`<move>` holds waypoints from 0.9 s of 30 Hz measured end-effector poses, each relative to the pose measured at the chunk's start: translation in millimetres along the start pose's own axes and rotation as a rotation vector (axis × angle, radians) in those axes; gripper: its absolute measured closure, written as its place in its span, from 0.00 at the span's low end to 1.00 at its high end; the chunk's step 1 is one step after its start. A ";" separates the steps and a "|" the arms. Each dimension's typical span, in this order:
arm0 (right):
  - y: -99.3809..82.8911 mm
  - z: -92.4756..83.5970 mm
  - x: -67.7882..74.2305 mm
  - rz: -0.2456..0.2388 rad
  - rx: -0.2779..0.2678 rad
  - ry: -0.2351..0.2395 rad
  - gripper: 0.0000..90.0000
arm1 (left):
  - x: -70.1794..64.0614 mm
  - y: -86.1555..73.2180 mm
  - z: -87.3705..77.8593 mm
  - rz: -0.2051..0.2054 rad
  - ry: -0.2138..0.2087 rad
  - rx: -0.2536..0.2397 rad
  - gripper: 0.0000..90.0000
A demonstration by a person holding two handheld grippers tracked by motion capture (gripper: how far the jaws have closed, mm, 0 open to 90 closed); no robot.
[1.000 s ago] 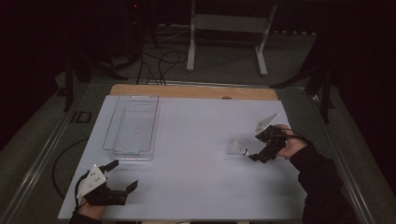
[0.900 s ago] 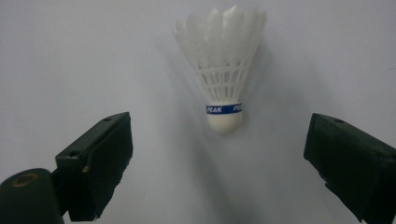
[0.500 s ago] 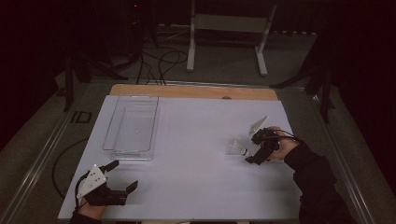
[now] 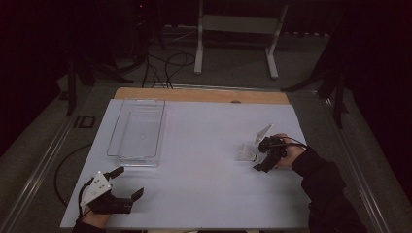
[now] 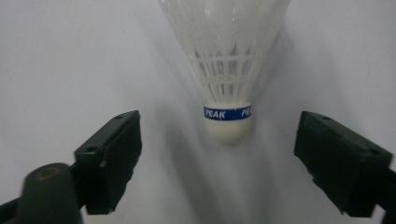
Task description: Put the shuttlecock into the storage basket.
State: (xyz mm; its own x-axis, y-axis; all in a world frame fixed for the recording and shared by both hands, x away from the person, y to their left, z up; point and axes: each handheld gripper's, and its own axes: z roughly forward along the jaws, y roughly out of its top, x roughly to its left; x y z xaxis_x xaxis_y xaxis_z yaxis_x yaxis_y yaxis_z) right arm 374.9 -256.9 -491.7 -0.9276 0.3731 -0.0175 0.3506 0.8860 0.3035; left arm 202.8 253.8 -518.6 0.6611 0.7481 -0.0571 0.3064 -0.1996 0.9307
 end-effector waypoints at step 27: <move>10.3 10.6 -0.5 -0.024 0.081 -0.034 0.61 | 0.2 -0.4 0.2 -0.003 -0.002 0.002 0.00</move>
State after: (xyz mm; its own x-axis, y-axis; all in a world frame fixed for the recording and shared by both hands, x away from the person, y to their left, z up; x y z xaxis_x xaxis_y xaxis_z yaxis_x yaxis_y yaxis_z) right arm 380.3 -245.1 -498.7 -0.9314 0.3594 -0.0566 0.3389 0.9135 0.2250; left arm 203.0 253.9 -519.1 0.6620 0.7471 -0.0604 0.3092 -0.1988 0.9300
